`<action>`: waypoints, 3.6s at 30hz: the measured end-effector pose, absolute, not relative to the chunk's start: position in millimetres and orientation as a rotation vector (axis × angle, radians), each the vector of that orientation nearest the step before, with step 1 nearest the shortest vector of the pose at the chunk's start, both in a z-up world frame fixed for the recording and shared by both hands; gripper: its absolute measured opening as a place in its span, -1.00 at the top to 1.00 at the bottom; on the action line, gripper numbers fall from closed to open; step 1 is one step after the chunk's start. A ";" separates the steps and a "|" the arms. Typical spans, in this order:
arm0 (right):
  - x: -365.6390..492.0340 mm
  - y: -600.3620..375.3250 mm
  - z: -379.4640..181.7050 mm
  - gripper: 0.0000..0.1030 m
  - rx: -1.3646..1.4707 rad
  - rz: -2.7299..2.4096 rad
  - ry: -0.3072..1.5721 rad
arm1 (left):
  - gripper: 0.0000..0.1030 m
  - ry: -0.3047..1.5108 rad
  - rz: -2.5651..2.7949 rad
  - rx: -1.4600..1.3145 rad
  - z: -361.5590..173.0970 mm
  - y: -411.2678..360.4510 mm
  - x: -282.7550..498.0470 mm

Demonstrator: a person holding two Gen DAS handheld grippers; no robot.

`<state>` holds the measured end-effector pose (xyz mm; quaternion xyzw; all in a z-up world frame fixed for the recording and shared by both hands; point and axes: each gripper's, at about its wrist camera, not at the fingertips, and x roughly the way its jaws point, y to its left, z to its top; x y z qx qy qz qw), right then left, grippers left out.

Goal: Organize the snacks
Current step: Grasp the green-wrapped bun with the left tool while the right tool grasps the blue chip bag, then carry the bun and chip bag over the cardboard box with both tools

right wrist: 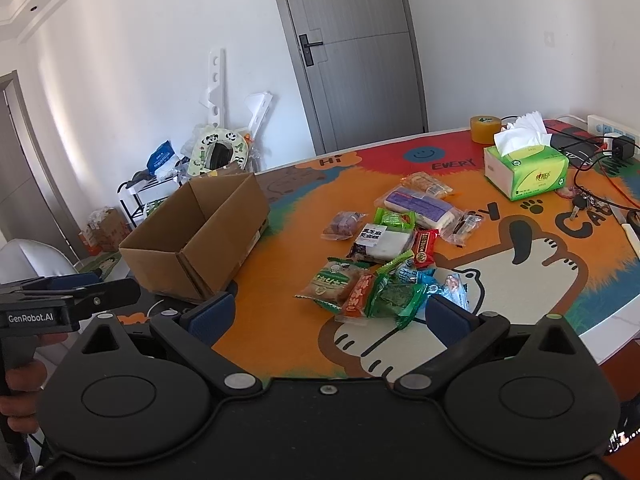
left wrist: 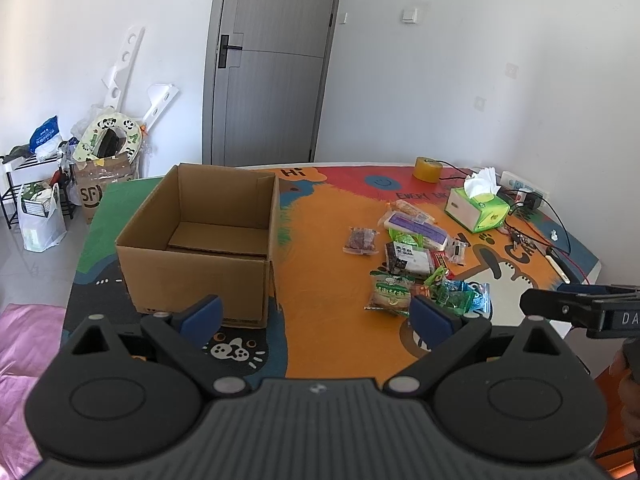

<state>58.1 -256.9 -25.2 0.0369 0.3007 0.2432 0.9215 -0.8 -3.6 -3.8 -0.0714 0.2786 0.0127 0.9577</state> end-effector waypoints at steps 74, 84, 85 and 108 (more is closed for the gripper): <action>171.5 -310.2 -140.5 0.30 0.238 0.421 0.650 | 0.07 0.678 -0.082 -0.105 -117.3 -73.1 154.8; 157.9 -311.8 -115.4 0.31 0.247 0.419 0.579 | 0.07 0.576 -0.066 -0.123 -84.2 -65.0 131.8; 157.1 -310.0 -113.3 0.31 0.246 0.422 0.573 | 0.07 0.566 -0.061 -0.124 -80.8 -63.7 128.9; 154.5 -235.3 -67.0 0.31 0.243 0.547 0.478 | 0.07 0.409 0.080 -0.176 -22.1 -10.6 96.0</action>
